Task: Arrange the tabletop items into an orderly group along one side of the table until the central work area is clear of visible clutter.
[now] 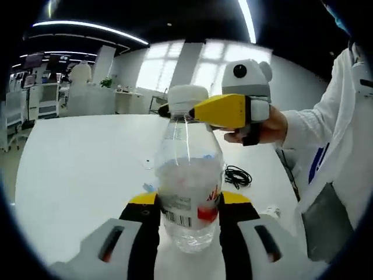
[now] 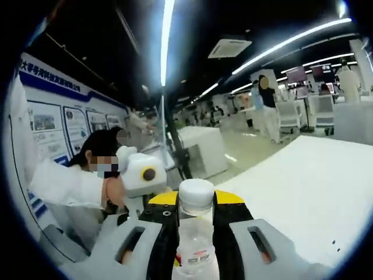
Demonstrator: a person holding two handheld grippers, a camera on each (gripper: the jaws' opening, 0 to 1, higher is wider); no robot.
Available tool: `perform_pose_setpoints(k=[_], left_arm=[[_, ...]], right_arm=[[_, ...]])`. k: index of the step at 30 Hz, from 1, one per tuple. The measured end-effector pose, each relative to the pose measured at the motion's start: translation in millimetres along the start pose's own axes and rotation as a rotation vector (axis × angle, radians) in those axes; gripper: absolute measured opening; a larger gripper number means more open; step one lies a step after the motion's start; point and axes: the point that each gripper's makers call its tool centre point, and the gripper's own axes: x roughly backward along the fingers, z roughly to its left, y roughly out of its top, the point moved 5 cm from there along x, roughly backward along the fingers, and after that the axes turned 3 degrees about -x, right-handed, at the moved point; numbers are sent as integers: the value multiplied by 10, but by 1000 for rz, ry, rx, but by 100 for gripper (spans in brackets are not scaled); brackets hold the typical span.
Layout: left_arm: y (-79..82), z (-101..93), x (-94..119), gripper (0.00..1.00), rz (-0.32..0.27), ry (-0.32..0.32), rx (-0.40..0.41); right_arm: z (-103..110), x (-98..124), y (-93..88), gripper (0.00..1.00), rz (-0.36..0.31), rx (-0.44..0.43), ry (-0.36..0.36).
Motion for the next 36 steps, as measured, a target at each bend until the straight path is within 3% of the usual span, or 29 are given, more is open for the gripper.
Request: perform_pose_setpoints(k=[6,25,36], left_arm=[[-29,187,-17,38,1,21,-18],[-351,672,-60,38,51,92,-71],[-440,773,-10,38,50,116,-56]], right_arm=[[-95,-111,-13,18,-2,67,-5],[-342,-463,-319,19,48,267,-35],[-393,-543,-383,19,68,289,-45]])
